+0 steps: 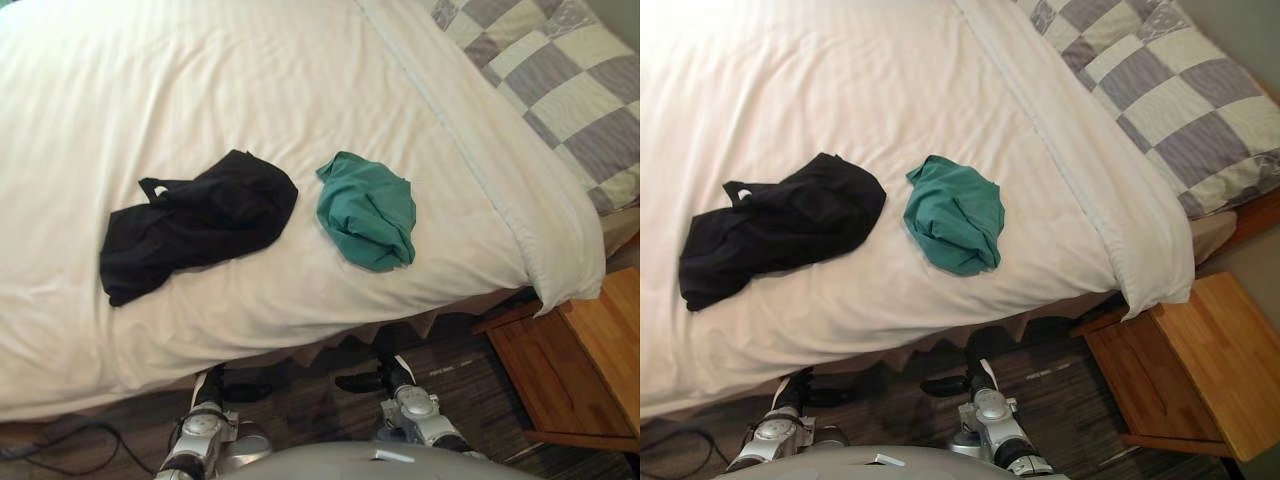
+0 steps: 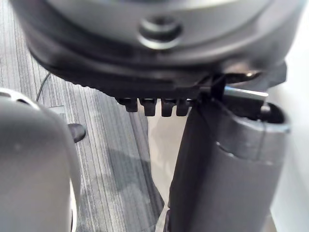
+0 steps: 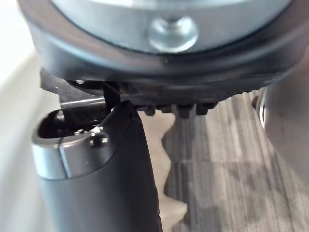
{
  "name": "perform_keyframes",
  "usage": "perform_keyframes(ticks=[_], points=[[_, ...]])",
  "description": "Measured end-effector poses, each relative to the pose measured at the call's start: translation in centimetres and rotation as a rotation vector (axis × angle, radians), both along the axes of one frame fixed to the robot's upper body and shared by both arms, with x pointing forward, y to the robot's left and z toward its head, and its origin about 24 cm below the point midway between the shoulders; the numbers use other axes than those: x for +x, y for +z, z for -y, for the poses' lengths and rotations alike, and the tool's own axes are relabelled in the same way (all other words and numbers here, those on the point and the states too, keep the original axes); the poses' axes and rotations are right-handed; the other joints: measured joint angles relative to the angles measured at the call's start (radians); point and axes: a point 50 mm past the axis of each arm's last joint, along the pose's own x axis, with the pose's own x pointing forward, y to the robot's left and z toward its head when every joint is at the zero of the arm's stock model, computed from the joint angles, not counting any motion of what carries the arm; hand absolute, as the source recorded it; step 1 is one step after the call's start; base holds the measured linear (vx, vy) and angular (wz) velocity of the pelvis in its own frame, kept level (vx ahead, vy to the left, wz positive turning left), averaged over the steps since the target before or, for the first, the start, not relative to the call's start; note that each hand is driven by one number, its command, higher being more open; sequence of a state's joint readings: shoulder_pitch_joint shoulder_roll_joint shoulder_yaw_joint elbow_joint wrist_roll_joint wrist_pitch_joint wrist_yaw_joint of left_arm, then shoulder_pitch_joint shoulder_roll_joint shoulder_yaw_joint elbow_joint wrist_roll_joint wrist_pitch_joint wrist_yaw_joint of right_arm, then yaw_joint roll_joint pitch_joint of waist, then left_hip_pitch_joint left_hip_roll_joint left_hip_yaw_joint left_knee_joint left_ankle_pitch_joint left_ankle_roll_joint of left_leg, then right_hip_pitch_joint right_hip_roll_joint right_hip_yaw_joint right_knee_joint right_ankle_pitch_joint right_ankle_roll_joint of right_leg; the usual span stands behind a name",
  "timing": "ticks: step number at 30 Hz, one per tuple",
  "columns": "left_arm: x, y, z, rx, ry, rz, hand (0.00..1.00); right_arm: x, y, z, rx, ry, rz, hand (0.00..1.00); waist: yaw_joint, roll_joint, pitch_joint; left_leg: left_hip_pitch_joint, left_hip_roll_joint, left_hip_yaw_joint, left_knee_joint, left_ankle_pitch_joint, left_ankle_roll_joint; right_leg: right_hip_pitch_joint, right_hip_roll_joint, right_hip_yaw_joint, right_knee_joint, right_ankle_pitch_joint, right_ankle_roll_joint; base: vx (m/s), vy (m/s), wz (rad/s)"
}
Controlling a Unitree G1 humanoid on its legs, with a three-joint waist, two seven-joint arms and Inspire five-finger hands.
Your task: Tidy up the quilt and then pick up the clothes from the bed and put them into the laundry hamper
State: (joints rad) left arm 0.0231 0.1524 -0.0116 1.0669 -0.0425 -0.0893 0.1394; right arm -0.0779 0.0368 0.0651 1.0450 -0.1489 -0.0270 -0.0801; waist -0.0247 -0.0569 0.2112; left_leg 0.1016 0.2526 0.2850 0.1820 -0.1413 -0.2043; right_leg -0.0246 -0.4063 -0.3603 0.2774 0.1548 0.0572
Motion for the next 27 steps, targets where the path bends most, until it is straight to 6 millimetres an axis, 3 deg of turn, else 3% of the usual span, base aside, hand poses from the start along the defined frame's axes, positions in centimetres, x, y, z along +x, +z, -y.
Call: perform_keyframes(ticks=[1, 2, 3, 4, 5, 8, 9, 14, 16, 17, 19, 23, 26, 27], points=[[-0.5, -0.1, -0.2, -0.011, 0.038, -0.003, 1.0, 0.0, 0.1, -0.5, 0.009, 0.016, 0.002, 1.0, -0.006, 0.009, -0.003, -0.002, -0.001, 0.008, -0.016, 0.012, 0.013, -0.016, 0.017, -0.065, 0.037, -0.057, -0.01, 0.0, 0.098, -0.19], [-0.6, -0.1, -0.3, -0.022, 0.067, -0.004, 1.0, 0.0, 0.1, -0.8, 0.023, 0.023, 0.007, 1.0, -0.01, 0.01, -0.002, -0.011, -0.004, -0.007, -0.029, 0.022, 0.016, -0.002, 0.083, -0.053, 0.05, -0.179, 0.015, 0.0, 0.1, 0.08], [-0.7, -0.1, -0.3, -0.03, 0.082, -0.004, 1.0, -0.1, 0.1, -0.8, 0.028, 0.015, 0.007, 1.0, -0.008, 0.01, -0.002, -0.015, -0.008, -0.02, -0.033, 0.027, 0.017, 0.013, 0.117, -0.041, 0.044, -0.245, 0.02, 0.01, 0.003, 0.47], [-0.7, -0.2, -0.3, -0.045, 0.103, -0.002, 1.0, -0.3, 0.1, -0.6, 0.04, -0.013, 0.004, 1.0, -0.007, 0.009, -0.003, -0.027, -0.02, -0.049, -0.034, 0.035, 0.023, 0.048, 0.161, 0.0, 0.011, -0.327, 0.052, -0.01, -0.041, 0.63], [-0.6, -0.2, 0.0, -0.064, 0.126, 0.003, 1.0, -0.2, 0.1, -0.2, 0.043, -0.041, 0.009, 1.0, -0.006, 0.013, 0.002, -0.025, -0.022, -0.077, -0.036, 0.045, 0.039, 0.083, 0.169, -0.005, -0.017, -0.327, 0.086, -0.01, -0.053, 0.68], [-0.9, -0.5, 0.8, -0.101, 0.167, -0.002, 1.0, -0.6, -0.1, 0.9, 0.047, -0.144, -0.005, 1.0, -0.011, 0.016, 0.001, -0.006, -0.043, -0.104, -0.107, 0.115, 0.107, 0.159, 0.16, -0.105, -0.055, -0.322, 0.093, -0.01, -0.081, 0.91], [-0.9, -0.6, 1.5, -0.125, 0.185, 0.0, 1.0, -0.9, -0.3, 1.8, 0.038, -0.194, -0.02, 1.0, -0.006, 0.031, -0.007, -0.007, -0.043, -0.117, -0.136, 0.14, 0.099, 0.176, 0.167, -0.137, -0.071, -0.321, 0.095, 0.0, -0.071, 0.94], [-2.8, -1.1, 0.5, -0.19, 0.496, -0.018, 1.0, -2.5, -1.0, 5.1, 0.053, -0.498, -0.078, 1.0, 0.015, 0.042, -0.019, 0.025, -0.046, -0.076, -0.222, 0.176, 0.07, 0.189, 0.182, -0.126, -0.123, -0.286, 0.102, 0.02, 0.006, 0.06], [-4.9, -1.3, -1.1, -0.209, 0.742, -0.025, 1.0, -5.3, -1.7, 6.5, 0.072, -0.691, -0.135, 1.0, 0.029, 0.005, -0.028, 0.035, -0.061, -0.043, -0.226, 0.175, 0.069, 0.199, 0.174, -0.109, -0.164, -0.258, 0.101, 0.04, 0.081, -0.28], [-5.8, -1.4, -1.5, -0.209, 0.809, -0.03, 1.0, -6.3, -2.0, 6.7, 0.075, -0.733, -0.155, 1.0, 0.029, -0.001, -0.031, 0.039, -0.065, -0.034, -0.227, 0.175, 0.069, 0.201, 0.17, -0.106, -0.171, -0.255, 0.101, 0.05, 0.089, -0.18], [-9.7, -1.5, -3.3, -0.244, 1.208, 0.002, 1.0, -12.0, -2.8, 7.8, 0.096, -0.988, -0.265, 1.0, 0.043, -0.027, -0.049, 0.072, -0.086, -0.007, -0.247, 0.174, 0.068, 0.224, 0.153, -0.106, -0.18, -0.252, 0.103, 0.06, 0.068, -0.08], [-12.8, -0.8, -5.6, -0.273, 1.674, 0.154, 1.0, -17.1, -2.6, 9.7, 0.108, -1.306, -0.306, 1.0, 0.047, -0.006, -0.067, 0.081, -0.094, 0.004, -0.265, 0.167, 0.058, 0.236, 0.144, -0.122, -0.179, -0.251, 0.104, -0.01, 0.044, 0.09], [-14.5, 0.8, -9.3, -0.213, 1.903, 0.324, 1.0, -18.6, -2.0, 12.0, 0.093, -1.488, -0.259, 1.0, 0.044, 0.021, -0.104, 0.081, -0.092, 0.013, -0.27, 0.163, 0.055, 0.236, 0.144, -0.124, -0.179, -0.25, 0.106, -0.05, 0.019, -0.02], [-14.7, 2.1, -11.8, -0.172, 1.966, 0.432, 1.0, -18.9, -1.6, 13.6, 0.07, -1.545, -0.216, 1.0, 0.044, 0.035, -0.126, 0.08, -0.089, 0.017, -0.271, 0.158, 0.051, 0.235, 0.145, -0.126, -0.179, -0.251, 0.107, -0.05, 0.003, 0.01]])
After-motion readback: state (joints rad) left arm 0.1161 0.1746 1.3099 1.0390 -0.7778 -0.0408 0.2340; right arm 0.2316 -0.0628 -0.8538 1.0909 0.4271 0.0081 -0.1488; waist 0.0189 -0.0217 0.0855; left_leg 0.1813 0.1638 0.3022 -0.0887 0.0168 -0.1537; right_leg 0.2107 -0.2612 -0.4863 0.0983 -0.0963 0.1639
